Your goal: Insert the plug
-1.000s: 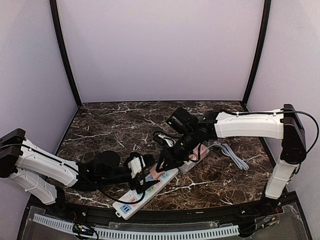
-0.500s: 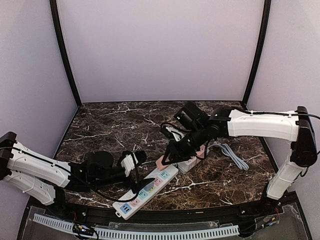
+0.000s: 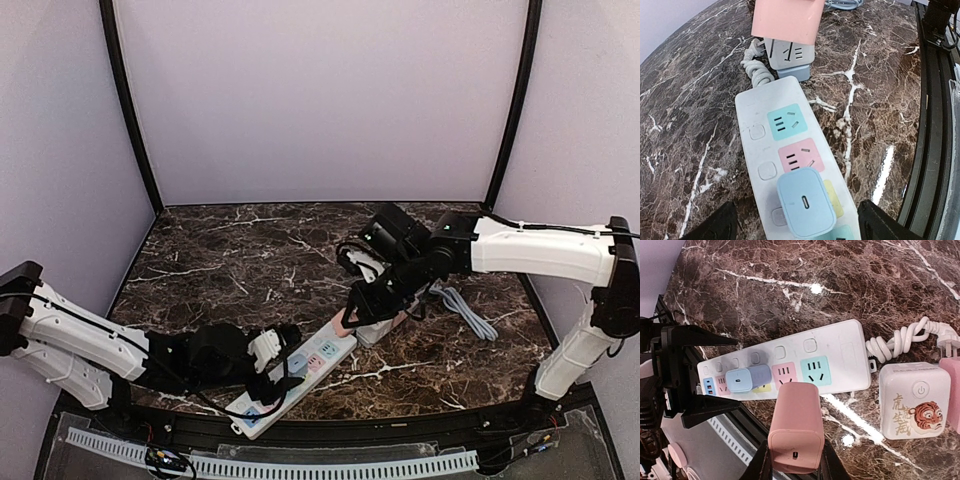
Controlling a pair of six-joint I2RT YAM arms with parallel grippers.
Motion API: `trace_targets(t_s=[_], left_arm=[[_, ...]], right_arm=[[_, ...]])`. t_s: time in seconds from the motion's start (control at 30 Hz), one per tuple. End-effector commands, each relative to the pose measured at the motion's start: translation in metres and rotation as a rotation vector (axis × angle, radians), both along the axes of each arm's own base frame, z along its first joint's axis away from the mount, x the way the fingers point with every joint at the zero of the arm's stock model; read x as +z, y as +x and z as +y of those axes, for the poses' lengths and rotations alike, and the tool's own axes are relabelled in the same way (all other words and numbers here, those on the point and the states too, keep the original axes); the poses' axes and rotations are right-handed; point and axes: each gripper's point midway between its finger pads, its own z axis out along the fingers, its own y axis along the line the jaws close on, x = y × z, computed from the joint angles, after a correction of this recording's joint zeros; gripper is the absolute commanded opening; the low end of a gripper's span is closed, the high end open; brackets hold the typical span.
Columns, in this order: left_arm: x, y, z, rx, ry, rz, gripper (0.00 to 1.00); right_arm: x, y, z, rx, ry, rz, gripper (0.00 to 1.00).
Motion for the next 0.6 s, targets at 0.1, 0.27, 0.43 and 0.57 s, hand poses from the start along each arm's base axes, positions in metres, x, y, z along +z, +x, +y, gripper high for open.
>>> trace_targets(t_s=[0.1,0.27,0.43,0.57], left_arm=[[0.009,0.001,0.006,0.086,-0.022,0.004,0.83],[0.016,0.003,0.020,0.116,-0.052,-0.017,0.83],[0.018,0.002,0.029,0.126,-0.083,-0.024,0.83],[0.019,0.002,0.030,0.126,-0.096,-0.025,0.83]], right_arm=[[0.001,0.014,-0.006,0.189,-0.134,-0.232,0.01],[0.007,0.026,0.001,0.329,-0.134,-0.390,0.00],[0.035,0.039,0.009,0.437,-0.136,-0.536,0.00],[0.043,0.044,0.007,0.584,-0.173,-0.674,0.00]])
